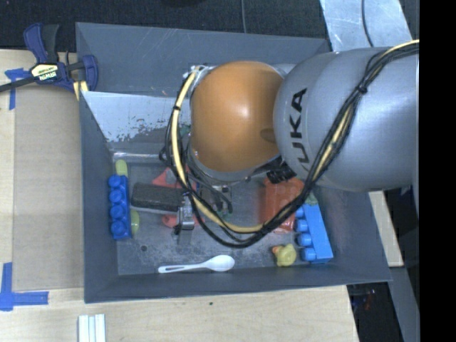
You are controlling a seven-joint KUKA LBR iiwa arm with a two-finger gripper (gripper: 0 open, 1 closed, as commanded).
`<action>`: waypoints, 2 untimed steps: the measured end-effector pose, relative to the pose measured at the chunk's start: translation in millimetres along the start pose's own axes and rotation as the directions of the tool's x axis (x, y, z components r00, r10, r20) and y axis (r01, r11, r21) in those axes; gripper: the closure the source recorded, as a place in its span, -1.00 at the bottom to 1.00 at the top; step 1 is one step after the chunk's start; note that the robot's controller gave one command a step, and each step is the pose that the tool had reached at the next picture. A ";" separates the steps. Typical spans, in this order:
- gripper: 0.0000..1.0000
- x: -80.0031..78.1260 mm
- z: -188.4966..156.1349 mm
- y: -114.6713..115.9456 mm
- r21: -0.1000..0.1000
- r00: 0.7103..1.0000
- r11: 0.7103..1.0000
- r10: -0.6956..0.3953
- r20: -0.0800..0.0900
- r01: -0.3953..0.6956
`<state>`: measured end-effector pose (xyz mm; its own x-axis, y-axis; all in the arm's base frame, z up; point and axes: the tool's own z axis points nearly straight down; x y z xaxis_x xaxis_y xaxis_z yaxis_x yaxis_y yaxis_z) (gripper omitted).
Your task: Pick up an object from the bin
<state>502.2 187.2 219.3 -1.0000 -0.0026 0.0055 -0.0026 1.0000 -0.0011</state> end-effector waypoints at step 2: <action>-1.00 -42.6 85.4 -29.2 -0.004 0.999 0.999 0.044 0.013 -0.044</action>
Offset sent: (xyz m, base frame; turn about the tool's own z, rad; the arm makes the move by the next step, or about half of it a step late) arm 0.0661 -0.0487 -0.1493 0.0739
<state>544.5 158.1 133.7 -0.9991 0.0419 -0.0072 0.0418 0.9991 0.0026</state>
